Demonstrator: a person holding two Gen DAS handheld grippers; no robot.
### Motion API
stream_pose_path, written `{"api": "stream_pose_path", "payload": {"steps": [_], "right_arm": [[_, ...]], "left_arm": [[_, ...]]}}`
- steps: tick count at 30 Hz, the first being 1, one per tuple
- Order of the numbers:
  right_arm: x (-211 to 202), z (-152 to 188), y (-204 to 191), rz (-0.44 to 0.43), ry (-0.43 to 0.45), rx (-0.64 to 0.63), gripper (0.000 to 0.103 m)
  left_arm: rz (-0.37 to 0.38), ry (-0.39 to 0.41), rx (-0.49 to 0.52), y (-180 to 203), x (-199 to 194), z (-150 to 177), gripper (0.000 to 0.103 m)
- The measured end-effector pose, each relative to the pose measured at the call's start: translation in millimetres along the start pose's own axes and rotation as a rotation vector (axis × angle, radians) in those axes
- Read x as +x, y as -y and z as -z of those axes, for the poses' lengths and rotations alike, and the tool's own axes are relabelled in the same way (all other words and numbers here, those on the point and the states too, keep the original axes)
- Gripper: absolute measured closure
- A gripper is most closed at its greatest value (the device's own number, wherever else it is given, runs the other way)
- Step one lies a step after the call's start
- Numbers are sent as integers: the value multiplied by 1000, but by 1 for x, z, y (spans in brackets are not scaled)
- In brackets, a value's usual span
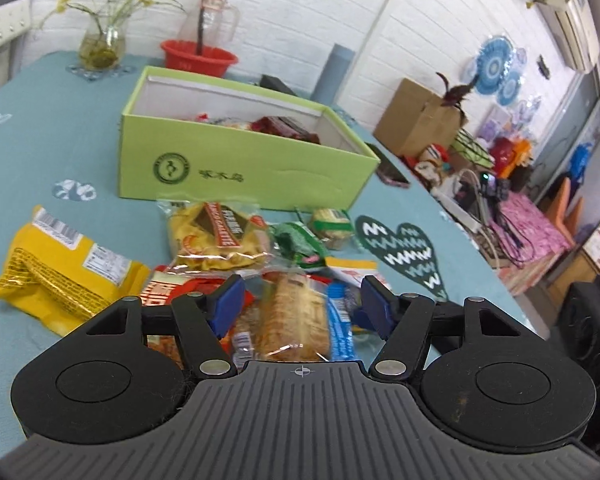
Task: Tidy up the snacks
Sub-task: 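Reach the left gripper to the clear biscuit packet and close on it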
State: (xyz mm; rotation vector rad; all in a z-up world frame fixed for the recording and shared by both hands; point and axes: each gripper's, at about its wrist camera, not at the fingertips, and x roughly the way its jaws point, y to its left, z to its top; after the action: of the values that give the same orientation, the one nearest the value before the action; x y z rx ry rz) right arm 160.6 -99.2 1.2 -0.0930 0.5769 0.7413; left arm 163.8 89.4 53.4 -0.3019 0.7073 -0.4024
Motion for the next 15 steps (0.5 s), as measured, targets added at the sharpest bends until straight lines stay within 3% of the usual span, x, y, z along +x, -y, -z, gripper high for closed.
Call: {"api": "stream_pose_path", "payload": {"steps": [4,6,8,11,15], "right_arm": [[18,2,-2,-34,-24,-16,2],[23,1,-2,-22,-17,-47,1],[25,-1,0,8,-21,-76,1],[17,-1,11,21,-17,-60,1],[11,2,26,47,-23,-26,1]], "left_arm": [[83,-105,-22,-4,21,-4,54],[91,-156,-60,-8,36,-3,54],[105,-166,-82,-9,42,-2,59],[199,-196,-91,-1,48,-1,58],[152,-204,-68,11,63,0,59]]}}
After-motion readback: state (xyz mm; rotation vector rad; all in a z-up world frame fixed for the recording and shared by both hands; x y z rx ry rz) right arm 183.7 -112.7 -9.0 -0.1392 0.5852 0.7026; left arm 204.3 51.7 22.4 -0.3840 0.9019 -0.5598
